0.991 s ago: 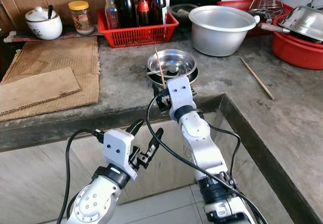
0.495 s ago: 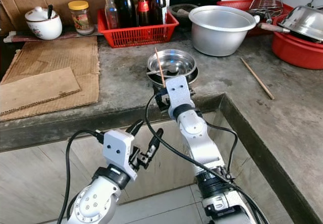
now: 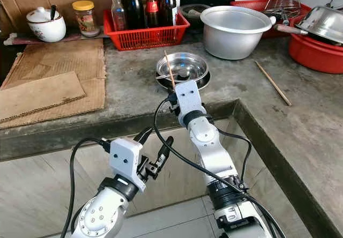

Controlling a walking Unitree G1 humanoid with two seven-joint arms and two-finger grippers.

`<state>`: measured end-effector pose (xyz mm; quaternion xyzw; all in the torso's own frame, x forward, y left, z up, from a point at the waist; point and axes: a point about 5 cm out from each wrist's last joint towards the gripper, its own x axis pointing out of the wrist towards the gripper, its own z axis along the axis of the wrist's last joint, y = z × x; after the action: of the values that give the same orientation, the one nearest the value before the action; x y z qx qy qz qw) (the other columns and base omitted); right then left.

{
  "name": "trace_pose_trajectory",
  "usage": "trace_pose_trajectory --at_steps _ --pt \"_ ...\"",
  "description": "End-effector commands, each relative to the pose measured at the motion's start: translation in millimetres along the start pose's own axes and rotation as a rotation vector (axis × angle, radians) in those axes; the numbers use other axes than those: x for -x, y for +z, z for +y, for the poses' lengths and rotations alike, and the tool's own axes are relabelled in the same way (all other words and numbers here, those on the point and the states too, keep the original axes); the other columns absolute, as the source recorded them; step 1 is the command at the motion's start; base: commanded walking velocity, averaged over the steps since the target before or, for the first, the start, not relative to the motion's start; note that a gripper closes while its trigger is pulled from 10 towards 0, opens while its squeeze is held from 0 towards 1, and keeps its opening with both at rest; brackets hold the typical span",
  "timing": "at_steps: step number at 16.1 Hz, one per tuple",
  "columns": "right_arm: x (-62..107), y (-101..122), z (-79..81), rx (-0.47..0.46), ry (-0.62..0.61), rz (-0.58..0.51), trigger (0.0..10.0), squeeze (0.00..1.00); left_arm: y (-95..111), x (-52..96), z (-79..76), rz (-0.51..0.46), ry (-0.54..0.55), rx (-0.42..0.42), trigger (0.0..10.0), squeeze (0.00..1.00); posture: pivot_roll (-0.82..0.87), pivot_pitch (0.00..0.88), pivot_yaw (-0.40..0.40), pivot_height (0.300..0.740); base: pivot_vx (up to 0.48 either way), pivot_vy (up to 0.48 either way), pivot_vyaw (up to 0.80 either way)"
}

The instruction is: Kitchen organization

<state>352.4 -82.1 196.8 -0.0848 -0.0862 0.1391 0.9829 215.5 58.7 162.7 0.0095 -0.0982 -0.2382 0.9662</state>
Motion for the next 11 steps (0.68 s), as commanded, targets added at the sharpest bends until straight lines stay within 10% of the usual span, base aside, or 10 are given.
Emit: trace_pose_trajectory --at_steps 1,3,4,11 --pt "-2.3 5.1 -2.6 -0.002 -0.014 -0.017 10.0 0.0 3.5 1.2 -2.1 -0.016 -0.007 -0.009 10.0 0.0 0.23 0.117 -0.063 0.74 0.0 0.0 0.0" --pt "-2.8 5.6 -2.8 -0.001 -0.014 -0.018 10.0 0.0 3.6 1.1 -2.2 -0.017 -0.007 -0.009 10.0 0.0 0.23 0.119 -0.066 0.74 0.0 0.0 0.0" --pt "-3.3 6.1 -3.4 -0.002 -0.014 -0.019 0.0 0.0 3.8 0.9 -2.1 -0.017 -0.006 -0.008 10.0 0.0 0.23 0.12 -0.065 0.74 0.0 0.0 0.0" --pt "-4.4 7.9 -4.5 -0.007 -0.022 -0.024 0.0 0.0 3.6 0.4 -1.6 -0.017 -0.001 -0.012 10.0 0.0 0.23 0.121 -0.065 0.74 0.0 0.0 0.0"
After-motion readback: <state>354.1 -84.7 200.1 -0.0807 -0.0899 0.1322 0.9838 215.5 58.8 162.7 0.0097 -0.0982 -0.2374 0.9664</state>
